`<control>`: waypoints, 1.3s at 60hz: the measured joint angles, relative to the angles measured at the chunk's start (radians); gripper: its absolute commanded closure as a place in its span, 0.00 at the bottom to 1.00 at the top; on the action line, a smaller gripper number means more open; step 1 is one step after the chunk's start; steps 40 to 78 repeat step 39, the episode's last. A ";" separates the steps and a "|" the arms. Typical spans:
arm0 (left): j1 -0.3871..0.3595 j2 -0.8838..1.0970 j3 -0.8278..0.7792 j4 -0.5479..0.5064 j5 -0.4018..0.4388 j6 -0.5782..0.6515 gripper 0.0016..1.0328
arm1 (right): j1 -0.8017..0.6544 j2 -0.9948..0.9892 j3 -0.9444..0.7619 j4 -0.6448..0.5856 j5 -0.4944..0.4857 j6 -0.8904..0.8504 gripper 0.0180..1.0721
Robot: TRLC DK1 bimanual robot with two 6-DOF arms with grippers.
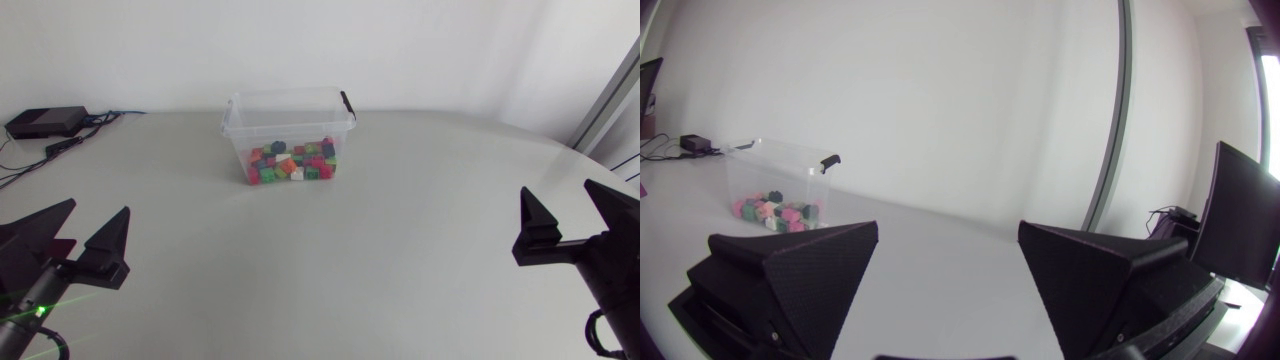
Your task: Place the duplo bricks in the container
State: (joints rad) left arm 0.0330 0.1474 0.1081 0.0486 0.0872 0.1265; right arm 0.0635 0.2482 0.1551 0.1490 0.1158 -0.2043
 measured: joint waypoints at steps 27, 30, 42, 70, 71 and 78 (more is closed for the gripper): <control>-0.024 -0.133 -0.080 -0.048 -0.075 -0.091 0.07 | -0.055 -0.227 -0.127 -0.135 -0.106 0.161 0.04; -0.024 -0.138 -0.083 -0.051 -0.078 -0.098 0.07 | -0.057 -0.236 -0.134 -0.145 -0.110 0.171 0.04; -0.024 -0.141 -0.084 -0.051 -0.078 -0.101 0.07 | -0.059 -0.243 -0.137 -0.146 -0.113 0.179 0.04; -0.024 -0.141 -0.084 -0.051 -0.078 -0.101 0.07 | -0.059 -0.243 -0.137 -0.146 -0.113 0.179 0.04; -0.024 -0.141 -0.084 -0.051 -0.078 -0.101 0.07 | -0.059 -0.243 -0.137 -0.146 -0.113 0.179 0.04; -0.024 -0.141 -0.084 -0.051 -0.078 -0.101 0.07 | -0.059 -0.243 -0.137 -0.146 -0.113 0.179 0.04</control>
